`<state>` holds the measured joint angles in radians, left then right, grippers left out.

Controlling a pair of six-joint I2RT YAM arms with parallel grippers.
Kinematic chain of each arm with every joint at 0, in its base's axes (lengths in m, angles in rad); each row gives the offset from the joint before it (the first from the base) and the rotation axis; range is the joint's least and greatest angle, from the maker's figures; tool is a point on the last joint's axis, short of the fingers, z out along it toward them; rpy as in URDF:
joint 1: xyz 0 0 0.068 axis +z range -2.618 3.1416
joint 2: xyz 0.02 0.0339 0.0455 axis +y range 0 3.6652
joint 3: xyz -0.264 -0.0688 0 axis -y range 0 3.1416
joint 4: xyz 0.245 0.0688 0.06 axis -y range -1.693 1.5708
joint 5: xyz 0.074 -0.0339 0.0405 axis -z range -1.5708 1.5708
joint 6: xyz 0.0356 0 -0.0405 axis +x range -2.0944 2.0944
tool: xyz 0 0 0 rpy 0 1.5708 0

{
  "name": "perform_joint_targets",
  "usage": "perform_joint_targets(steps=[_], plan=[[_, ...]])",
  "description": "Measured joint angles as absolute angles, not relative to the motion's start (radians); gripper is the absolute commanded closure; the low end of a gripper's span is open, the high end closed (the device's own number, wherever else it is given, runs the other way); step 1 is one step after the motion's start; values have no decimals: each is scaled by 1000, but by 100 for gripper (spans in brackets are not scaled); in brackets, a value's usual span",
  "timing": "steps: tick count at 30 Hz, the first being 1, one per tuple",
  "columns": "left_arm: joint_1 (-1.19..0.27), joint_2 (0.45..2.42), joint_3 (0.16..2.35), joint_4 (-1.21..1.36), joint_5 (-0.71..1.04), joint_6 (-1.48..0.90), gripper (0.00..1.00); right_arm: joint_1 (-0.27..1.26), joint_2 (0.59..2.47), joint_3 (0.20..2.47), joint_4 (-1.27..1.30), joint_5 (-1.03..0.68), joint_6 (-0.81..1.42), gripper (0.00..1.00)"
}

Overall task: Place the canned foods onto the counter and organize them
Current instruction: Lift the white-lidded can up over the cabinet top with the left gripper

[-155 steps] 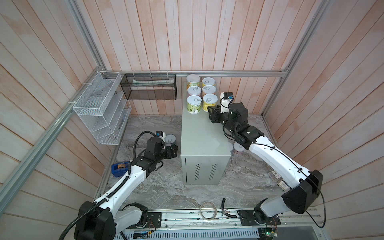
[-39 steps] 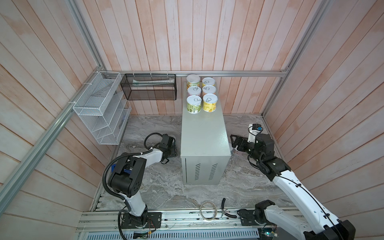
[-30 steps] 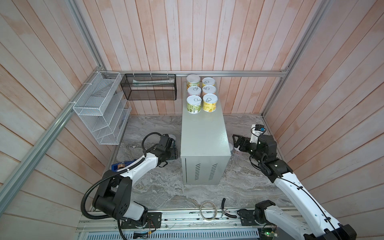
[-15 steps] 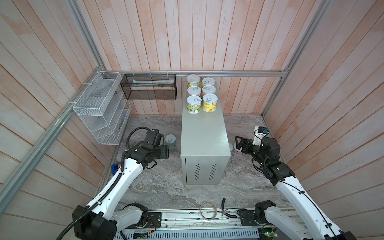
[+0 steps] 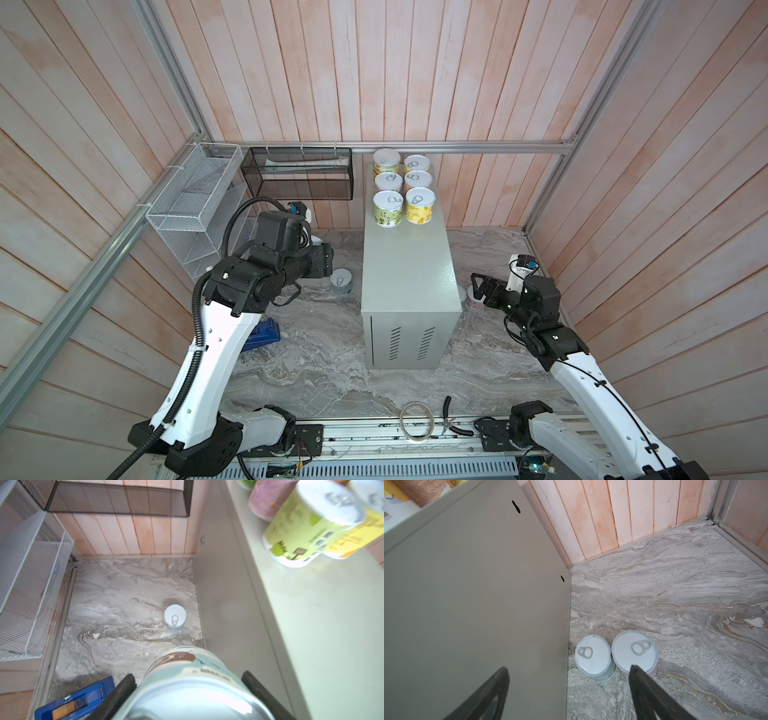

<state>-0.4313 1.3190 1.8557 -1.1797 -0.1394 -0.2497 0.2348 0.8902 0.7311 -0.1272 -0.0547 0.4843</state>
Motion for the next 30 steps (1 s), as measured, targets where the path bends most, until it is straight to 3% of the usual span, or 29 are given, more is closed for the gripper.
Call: perform_joint_targets(steps=[12,30], plan=[[-616,1559,2092,-1152,-139,-234,100,235,883,741,-128,-70,495,12],[-694,1748,2259,-1109,-103,-220,100,235,865,746,-128,-70,494,12]])
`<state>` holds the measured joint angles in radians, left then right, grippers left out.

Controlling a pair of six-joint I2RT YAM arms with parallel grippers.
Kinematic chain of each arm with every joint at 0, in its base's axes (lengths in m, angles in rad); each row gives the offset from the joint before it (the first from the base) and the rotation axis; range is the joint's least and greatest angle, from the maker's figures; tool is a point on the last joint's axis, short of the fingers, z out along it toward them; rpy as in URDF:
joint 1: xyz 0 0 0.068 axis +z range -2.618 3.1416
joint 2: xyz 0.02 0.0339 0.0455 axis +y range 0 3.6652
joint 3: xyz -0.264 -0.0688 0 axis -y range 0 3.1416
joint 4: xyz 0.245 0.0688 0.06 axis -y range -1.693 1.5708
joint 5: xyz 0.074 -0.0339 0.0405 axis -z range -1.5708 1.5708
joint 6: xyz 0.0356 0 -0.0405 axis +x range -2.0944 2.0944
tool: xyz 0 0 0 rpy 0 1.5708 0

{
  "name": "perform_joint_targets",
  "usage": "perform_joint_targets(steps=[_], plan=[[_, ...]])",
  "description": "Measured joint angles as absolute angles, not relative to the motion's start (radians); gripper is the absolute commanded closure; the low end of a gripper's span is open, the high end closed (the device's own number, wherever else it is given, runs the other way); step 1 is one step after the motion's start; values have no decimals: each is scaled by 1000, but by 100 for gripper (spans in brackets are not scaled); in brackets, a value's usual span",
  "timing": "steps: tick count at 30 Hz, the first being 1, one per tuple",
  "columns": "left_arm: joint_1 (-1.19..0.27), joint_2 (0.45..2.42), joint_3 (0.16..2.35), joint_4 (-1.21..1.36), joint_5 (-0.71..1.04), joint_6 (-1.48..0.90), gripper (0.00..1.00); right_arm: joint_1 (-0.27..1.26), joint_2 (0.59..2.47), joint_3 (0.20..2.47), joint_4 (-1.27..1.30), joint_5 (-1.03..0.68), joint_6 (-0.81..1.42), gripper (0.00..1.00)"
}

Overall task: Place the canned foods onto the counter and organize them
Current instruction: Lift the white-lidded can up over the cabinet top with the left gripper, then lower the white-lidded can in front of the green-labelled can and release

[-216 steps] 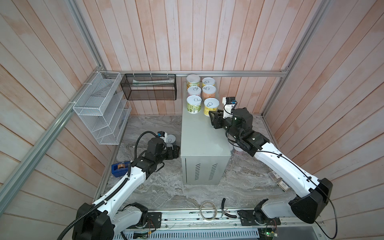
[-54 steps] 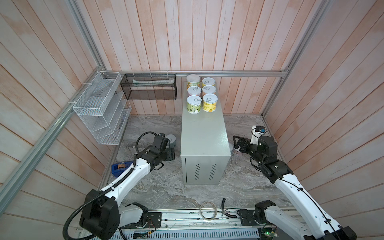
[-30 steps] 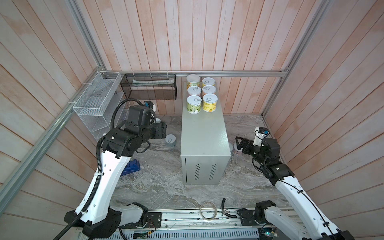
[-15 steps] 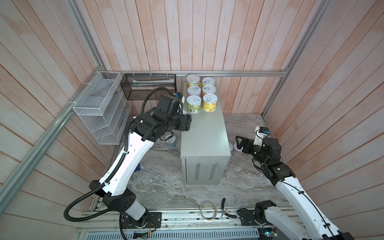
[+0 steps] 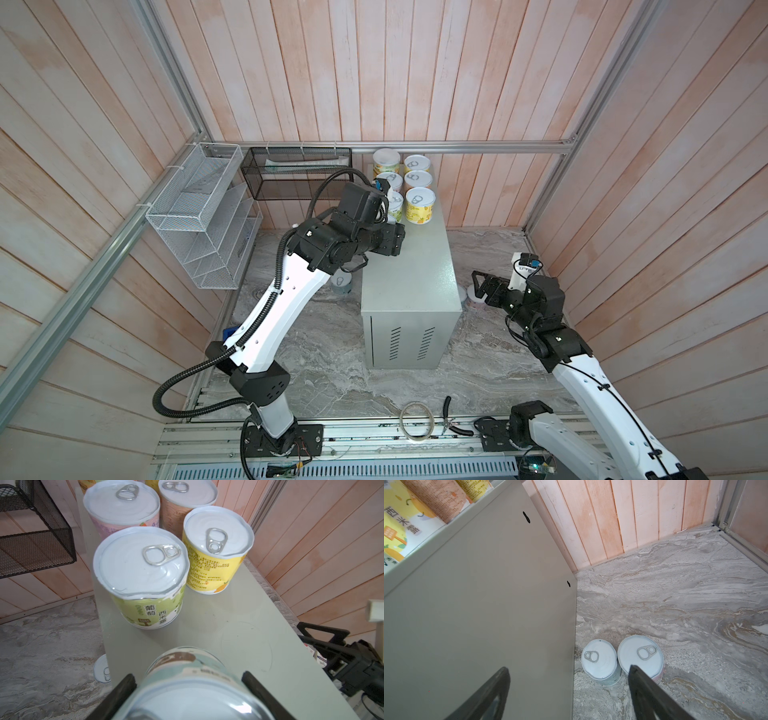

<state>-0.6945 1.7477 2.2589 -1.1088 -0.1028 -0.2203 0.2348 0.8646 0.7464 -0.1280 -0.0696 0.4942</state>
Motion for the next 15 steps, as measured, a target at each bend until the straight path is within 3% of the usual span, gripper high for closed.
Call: perform_joint_targets(steps=[11,15], plan=[[-706,1826,2335,-1137,-143,-221,100,235,869,762,-128,-70,493,12],[-706,1839,2353,-1145,-162,-221,95,235,874,762,-128,-70,494,12]])
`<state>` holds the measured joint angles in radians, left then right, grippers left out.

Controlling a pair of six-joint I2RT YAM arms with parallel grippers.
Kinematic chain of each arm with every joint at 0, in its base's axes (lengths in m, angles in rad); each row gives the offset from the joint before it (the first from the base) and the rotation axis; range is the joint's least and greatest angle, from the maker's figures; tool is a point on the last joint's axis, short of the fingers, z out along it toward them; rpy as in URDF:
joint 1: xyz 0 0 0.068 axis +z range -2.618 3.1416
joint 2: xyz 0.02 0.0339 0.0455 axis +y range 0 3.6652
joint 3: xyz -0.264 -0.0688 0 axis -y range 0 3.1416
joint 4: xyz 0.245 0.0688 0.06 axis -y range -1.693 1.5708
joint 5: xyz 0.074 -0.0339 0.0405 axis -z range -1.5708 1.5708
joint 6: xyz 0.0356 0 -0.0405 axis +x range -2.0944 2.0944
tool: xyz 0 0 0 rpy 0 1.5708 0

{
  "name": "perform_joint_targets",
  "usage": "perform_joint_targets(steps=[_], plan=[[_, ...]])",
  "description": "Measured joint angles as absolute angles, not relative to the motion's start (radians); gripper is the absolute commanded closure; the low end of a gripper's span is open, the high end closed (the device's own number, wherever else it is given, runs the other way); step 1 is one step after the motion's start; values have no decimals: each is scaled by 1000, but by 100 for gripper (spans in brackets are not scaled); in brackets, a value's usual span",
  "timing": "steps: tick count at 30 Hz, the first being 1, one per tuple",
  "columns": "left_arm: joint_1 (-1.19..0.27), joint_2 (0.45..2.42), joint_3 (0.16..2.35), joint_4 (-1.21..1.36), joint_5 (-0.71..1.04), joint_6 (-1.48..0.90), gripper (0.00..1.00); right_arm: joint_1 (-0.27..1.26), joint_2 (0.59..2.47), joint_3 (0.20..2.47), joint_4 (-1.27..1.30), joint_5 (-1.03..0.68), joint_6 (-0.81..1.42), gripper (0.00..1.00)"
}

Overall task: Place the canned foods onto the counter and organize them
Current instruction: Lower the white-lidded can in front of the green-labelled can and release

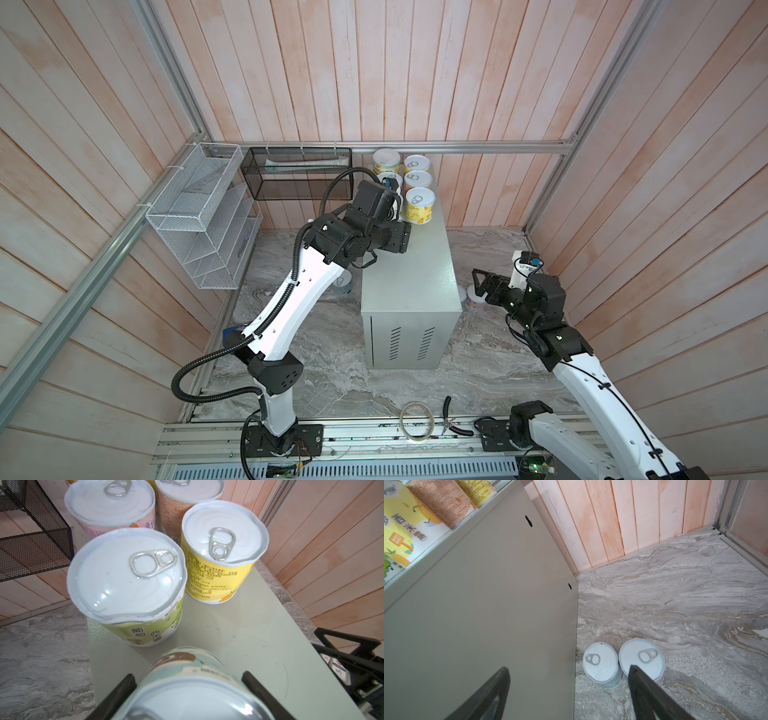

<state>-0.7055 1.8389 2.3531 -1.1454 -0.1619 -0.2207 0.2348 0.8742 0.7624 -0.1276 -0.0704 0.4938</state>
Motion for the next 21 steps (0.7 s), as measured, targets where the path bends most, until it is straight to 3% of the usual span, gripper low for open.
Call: perform_joint_targets(steps=[2,5,8,13,21], plan=[[-706,1843,2358,-1146,-168,-220,88,235,875,762,-128,-71,494,12],[-706,1852,2372,-1153,-175,-220,69,235,875,762,-128,-73,494,12],[-706,1867,2391,-1159,-188,-217,47,235,875,762,-128,-73,494,12],[-706,1874,2397,-1156,-200,-206,2,235,880,762,-127,-73,494,12],[-706,1878,2419,-1152,-224,-194,0,235,892,772,-126,-78,494,12]])
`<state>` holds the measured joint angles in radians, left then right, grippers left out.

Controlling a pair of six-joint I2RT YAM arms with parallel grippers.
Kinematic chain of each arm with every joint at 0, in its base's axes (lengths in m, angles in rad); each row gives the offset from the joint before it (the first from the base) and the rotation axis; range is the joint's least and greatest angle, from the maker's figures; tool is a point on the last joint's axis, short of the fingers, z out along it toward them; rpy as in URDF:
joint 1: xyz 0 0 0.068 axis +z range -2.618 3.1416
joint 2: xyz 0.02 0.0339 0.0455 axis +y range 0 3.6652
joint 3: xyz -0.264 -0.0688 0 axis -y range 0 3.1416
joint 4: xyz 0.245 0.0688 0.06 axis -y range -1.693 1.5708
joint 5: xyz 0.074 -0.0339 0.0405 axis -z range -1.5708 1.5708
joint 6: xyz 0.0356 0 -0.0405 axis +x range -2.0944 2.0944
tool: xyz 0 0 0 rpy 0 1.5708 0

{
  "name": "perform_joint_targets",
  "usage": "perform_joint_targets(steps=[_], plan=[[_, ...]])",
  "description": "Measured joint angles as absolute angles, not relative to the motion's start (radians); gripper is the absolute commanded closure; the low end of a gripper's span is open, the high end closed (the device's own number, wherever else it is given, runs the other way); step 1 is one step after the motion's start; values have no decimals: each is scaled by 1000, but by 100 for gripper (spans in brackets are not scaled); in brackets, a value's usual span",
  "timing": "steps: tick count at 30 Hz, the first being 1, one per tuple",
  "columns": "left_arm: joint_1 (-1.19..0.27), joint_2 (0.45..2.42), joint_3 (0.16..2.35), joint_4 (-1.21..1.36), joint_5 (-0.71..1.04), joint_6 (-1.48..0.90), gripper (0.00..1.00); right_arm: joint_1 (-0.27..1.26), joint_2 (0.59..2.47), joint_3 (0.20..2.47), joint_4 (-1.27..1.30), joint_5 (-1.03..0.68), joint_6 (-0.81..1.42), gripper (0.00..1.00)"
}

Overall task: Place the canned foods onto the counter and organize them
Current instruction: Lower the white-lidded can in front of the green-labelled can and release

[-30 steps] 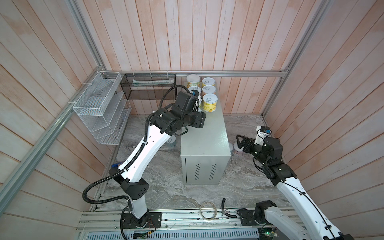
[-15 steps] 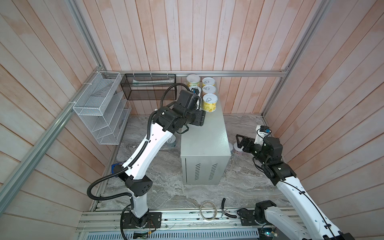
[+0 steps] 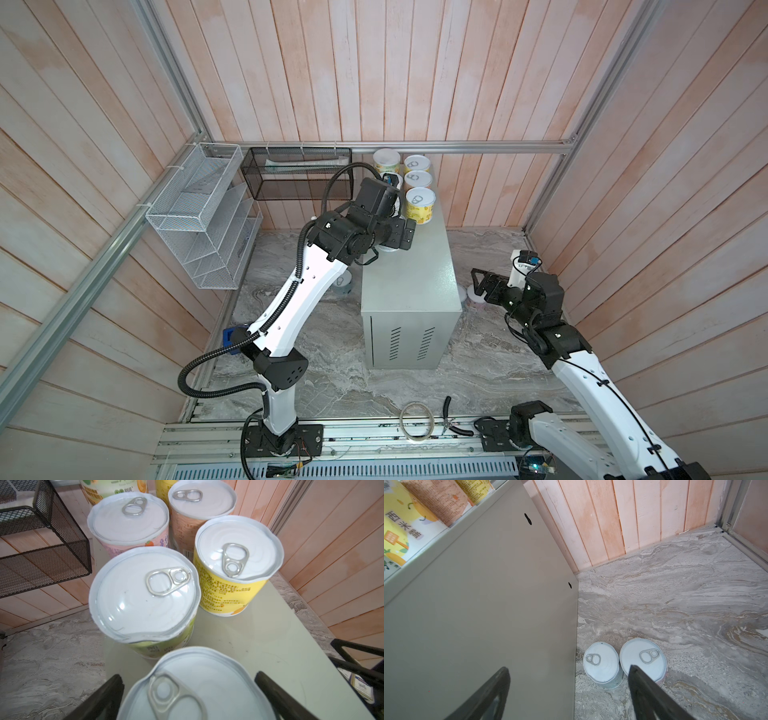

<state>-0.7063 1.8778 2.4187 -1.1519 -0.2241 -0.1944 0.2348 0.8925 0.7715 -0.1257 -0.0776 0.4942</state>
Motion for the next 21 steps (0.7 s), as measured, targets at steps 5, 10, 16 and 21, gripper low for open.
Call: perform_joint_targets(steps=[5,10,16,21], plan=[[-709,1875,2427,-1133,-225,-173,0,235,902,777,-121,-84,495,12],[-722,1829,2379,-1095,-226,-153,0,235,903,791,-120,-89,497,13],[-748,1694,2247,-1024,-245,-149,0,235,903,807,-118,-96,498,13],[-772,1538,2020,-913,-249,-160,7,235,903,809,-120,-97,502,15]])
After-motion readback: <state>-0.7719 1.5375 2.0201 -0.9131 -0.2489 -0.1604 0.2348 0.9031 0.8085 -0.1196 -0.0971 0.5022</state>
